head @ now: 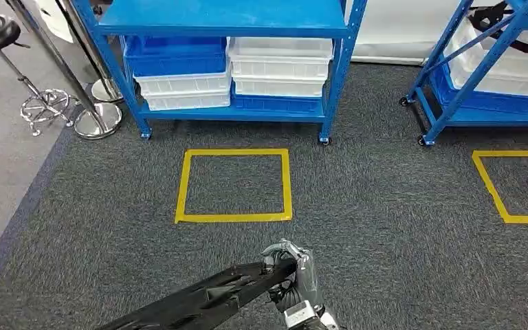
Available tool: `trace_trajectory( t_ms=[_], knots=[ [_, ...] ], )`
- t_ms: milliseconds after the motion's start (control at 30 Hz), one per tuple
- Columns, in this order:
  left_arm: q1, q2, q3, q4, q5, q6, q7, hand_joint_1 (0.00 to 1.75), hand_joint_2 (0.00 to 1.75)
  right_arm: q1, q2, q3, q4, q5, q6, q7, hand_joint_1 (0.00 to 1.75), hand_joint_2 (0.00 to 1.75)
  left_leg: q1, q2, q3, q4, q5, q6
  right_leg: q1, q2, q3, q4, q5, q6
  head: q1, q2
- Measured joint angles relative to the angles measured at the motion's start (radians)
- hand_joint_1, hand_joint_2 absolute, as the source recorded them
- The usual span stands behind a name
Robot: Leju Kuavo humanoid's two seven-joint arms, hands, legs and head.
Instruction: Take the parts from the cabinet and place them on the table.
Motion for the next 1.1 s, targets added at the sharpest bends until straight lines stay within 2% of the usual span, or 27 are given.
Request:
trace_trajectory(
  t_ms=[100, 133, 167, 200, 233, 267, 300, 333, 400, 433, 500, 533, 600, 633, 667, 700, 733, 767, 800, 833, 867, 900, 933, 967, 1000, 1033, 1100],
  knots=[
    [-0.002, 0.000, 0.000, 0.000, -0.005, 0.004, 0.008, 0.00, 1.75, 0.003, 0.000, -0.003, -0.004, 0.005, -0.006, -0.005, 1.75, 1.75, -0.009, 0.000, -0.018, -0.001, 0.028, 0.020, -0.008, -0.004, 0.005, -0.023, 0.039, 0.019, 0.000, 0.000],
    [0.001, -0.002, 0.000, 0.001, -0.008, 0.008, 0.014, 0.00, 1.75, 0.006, -0.002, -0.006, -0.008, 0.005, -0.006, -0.007, 1.75, 1.75, 0.004, 0.006, -0.026, -0.017, 0.053, 0.028, -0.007, -0.001, -0.001, -0.019, 0.042, 0.026, 0.000, 0.000],
    [-0.001, -0.001, 0.000, 0.001, -0.009, 0.008, 0.015, 0.00, 1.75, 0.009, -0.002, -0.010, -0.011, 0.006, -0.006, -0.008, 1.75, 1.75, 0.002, 0.010, -0.039, -0.020, 0.069, 0.032, -0.011, 0.008, -0.010, 0.000, -0.010, 0.034, 0.000, 0.000],
    [-0.001, -0.001, 0.000, 0.001, -0.011, 0.011, 0.016, 0.00, 1.75, 0.012, -0.002, -0.011, -0.016, 0.006, -0.006, -0.009, 1.75, 1.75, 0.002, 0.010, -0.057, -0.021, 0.084, 0.043, -0.015, 0.012, -0.022, 0.044, -0.086, 0.039, 0.000, 0.000],
    [0.000, -0.001, 0.000, 0.001, -0.012, 0.010, 0.016, 0.00, 1.75, 0.013, -0.002, -0.012, -0.019, 0.005, -0.005, -0.010, 1.75, 1.75, 0.003, 0.010, -0.076, -0.021, 0.100, 0.042, -0.019, 0.012, -0.032, 0.113, -0.157, 0.046, 0.000, 0.000],
    [0.001, -0.001, 0.000, 0.001, -0.013, 0.010, 0.016, 0.00, 1.75, 0.016, -0.002, -0.014, -0.023, 0.005, -0.004, -0.011, 1.75, 1.75, 0.003, 0.011, -0.095, -0.020, 0.115, 0.041, -0.024, 0.012, -0.042, 0.186, -0.208, 0.052, 0.000, 0.000],
    [0.001, -0.001, 0.000, 0.001, -0.013, 0.010, 0.016, 0.00, 1.75, 0.017, -0.002, -0.016, -0.026, 0.004, -0.003, -0.011, 1.75, 1.75, 0.003, 0.012, -0.116, -0.019, 0.131, 0.038, -0.030, 0.012, -0.043, 0.248, -0.224, 0.058, 0.000, 0.000],
    [0.002, -0.002, 0.000, 0.001, -0.014, 0.010, 0.016, 0.00, 1.75, 0.018, -0.002, -0.017, -0.027, 0.004, -0.002, -0.011, 1.75, 1.75, 0.004, 0.013, -0.137, -0.017, 0.146, 0.034, -0.035, 0.011, -0.032, 0.274, -0.202, 0.063, 0.001, 0.000],
    [0.003, -0.002, 0.000, 0.001, -0.017, 0.010, 0.016, 0.00, 1.75, 0.019, -0.002, -0.017, -0.029, 0.000, 0.001, -0.016, 1.75, 1.75, 0.010, 0.014, -0.177, -0.008, 0.171, 0.024, -0.043, 0.011, 0.039, 0.225, -0.124, 0.072, 0.000, 0.000],
    [0.003, -0.002, 0.000, 0.001, -0.019, 0.010, 0.016, 0.00, 1.75, 0.021, -0.002, -0.018, -0.035, -0.003, 0.006, -0.020, 1.75, 1.75, 0.015, 0.014, -0.197, -0.001, 0.182, 0.017, -0.046, 0.011, 0.103, 0.150, -0.107, 0.075, 0.000, 0.000],
    [0.001, -0.002, 0.000, 0.001, -0.023, 0.010, 0.013, 0.00, 1.75, 0.023, -0.002, -0.018, -0.069, 0.004, 0.016, -0.031, 1.75, 1.75, 0.014, 0.011, -0.222, 0.019, 0.196, 0.001, -0.047, 0.016, 0.251, -0.058, -0.160, 0.071, 0.000, 0.000],
    [0.001, -0.002, 0.000, 0.001, -0.026, 0.007, 0.013, 0.00, 1.75, 0.023, -0.002, -0.017, -0.090, 0.014, 0.021, -0.031, 1.75, 1.75, 0.014, 0.011, -0.228, 0.019, 0.209, -0.008, -0.041, 0.016, 0.258, -0.081, -0.184, 0.056, 0.000, 0.000],
    [0.001, -0.002, 0.000, 0.001, -0.031, 0.005, 0.012, 0.00, 1.75, 0.026, -0.002, -0.017, -0.124, 0.033, 0.027, -0.029, 1.75, 1.75, 0.020, 0.011, -0.229, 0.008, 0.236, -0.025, -0.031, 0.016, 0.241, -0.065, -0.169, 0.041, 0.000, 0.000],
    [0.005, -0.001, 0.000, 0.001, -0.034, -0.006, 0.014, 0.00, 1.75, 0.026, -0.002, -0.016, -0.140, 0.048, 0.029, -0.023, 1.75, 1.75, 0.021, 0.010, -0.232, 0.004, 0.246, -0.034, -0.035, 0.014, 0.230, -0.072, -0.154, 0.026, 0.001, 0.000],
    [0.001, 0.003, 0.000, 0.001, -0.040, -0.018, 0.016, 0.00, 1.75, 0.022, -0.002, -0.013, -0.155, 0.065, 0.033, -0.015, 1.75, 1.75, 0.026, 0.007, -0.244, 0.023, 0.202, -0.035, -0.038, 0.006, 0.219, -0.071, -0.139, 0.013, -0.001, 0.000],
    [-0.002, 0.006, 0.000, 0.001, -0.043, -0.029, 0.022, 0.00, 1.75, 0.017, -0.002, -0.008, -0.170, 0.083, 0.034, -0.004, 1.75, 1.75, 0.025, 0.006, -0.257, 0.069, 0.134, -0.035, -0.037, 0.006, 0.204, -0.071, -0.128, 0.003, 0.000, 0.000],
    [-0.002, 0.008, 0.000, 0.001, -0.048, -0.033, 0.026, 0.00, 1.75, 0.009, -0.002, -0.005, -0.179, 0.097, 0.035, 0.006, 1.75, 1.75, 0.025, 0.005, -0.274, 0.141, 0.063, -0.036, -0.034, 0.004, 0.189, -0.070, -0.116, -0.001, -0.001, 0.000],
    [-0.004, 0.010, 0.000, 0.001, -0.051, -0.036, 0.029, 0.00, 1.75, 0.000, -0.002, 0.000, -0.188, 0.110, 0.036, 0.015, 1.75, 1.75, 0.024, 0.004, -0.287, 0.216, 0.012, -0.039, -0.031, 0.003, 0.173, -0.068, -0.104, -0.004, 0.000, 0.000],
    [-0.007, 0.010, -0.001, 0.001, -0.057, -0.040, 0.034, 0.00, 1.75, -0.011, -0.002, 0.008, -0.191, 0.129, 0.039, 0.026, 1.75, 1.75, 0.023, 0.004, -0.295, 0.284, -0.011, -0.041, -0.027, 0.002, 0.156, -0.065, -0.091, -0.005, 0.000, 0.000],
    [-0.010, 0.010, -0.001, 0.001, -0.061, -0.040, 0.035, 0.00, 1.75, -0.025, -0.002, 0.016, -0.191, 0.147, 0.042, 0.035, 1.75, 1.75, 0.023, 0.003, -0.291, 0.330, 0.001, -0.040, -0.023, 0.002, 0.134, -0.059, -0.078, -0.005, 0.000, 0.000],
    [-0.013, 0.011, -0.002, 0.001, -0.065, -0.042, 0.037, 0.00, 1.75, -0.039, -0.002, 0.025, -0.191, 0.166, 0.043, 0.044, 1.75, 1.75, 0.022, 0.003, -0.268, 0.334, 0.042, -0.037, -0.020, 0.002, 0.110, -0.050, -0.067, -0.005, 0.000, 0.000],
    [-0.017, 0.012, -0.003, 0.001, -0.069, -0.042, 0.038, 0.00, 1.75, -0.051, -0.002, 0.033, -0.191, 0.177, 0.043, 0.049, 1.75, 1.75, 0.020, 0.003, -0.227, 0.299, 0.082, -0.032, -0.018, 0.002, 0.088, -0.041, -0.058, -0.004, 0.000, 0.000],
    [-0.020, 0.013, -0.003, 0.001, -0.071, -0.042, 0.039, 0.00, 1.75, -0.058, -0.001, 0.038, -0.191, 0.184, 0.043, 0.050, 1.75, 1.75, 0.018, 0.003, -0.171, 0.236, 0.100, -0.024, -0.017, 0.002, 0.070, -0.033, -0.050, -0.002, 0.000, 0.000],
    [-0.025, 0.014, -0.003, 0.000, -0.071, -0.042, 0.040, 0.00, 1.75, -0.066, -0.001, 0.045, -0.191, 0.192, 0.041, 0.051, 1.75, 1.75, 0.015, 0.001, -0.101, 0.151, 0.084, -0.014, -0.017, 0.002, 0.060, -0.024, -0.043, 0.001, 0.000, 0.000],
    [-0.029, 0.016, -0.003, -0.002, -0.072, -0.041, 0.040, 0.00, 1.75, -0.073, 0.000, 0.052, -0.191, 0.197, 0.037, 0.054, 1.75, 1.75, 0.006, 0.002, -0.022, 0.051, 0.039, -0.007, -0.011, 0.002, 0.049, -0.016, -0.037, 0.007, 0.000, 0.000],
    [-0.032, 0.016, -0.003, -0.002, -0.073, -0.034, 0.036, 0.00, 1.75, -0.082, 0.001, 0.060, -0.190, 0.207, 0.035, 0.058, 1.75, 1.75, 0.005, 0.001, -0.002, -0.004, 0.018, -0.005, -0.011, -0.002, 0.044, -0.014, -0.028, 0.013, 0.000, 0.000],
    [-0.032, 0.012, -0.003, -0.002, -0.073, -0.018, 0.028, 0.00, 1.75, -0.099, 0.000, 0.077, -0.185, 0.218, 0.035, 0.066, 1.75, 1.75, -0.001, 0.001, -0.020, 0.000, 0.031, 0.006, -0.016, -0.003, 0.040, -0.023, -0.005, 0.023, 0.000, 0.000]
  ],
)
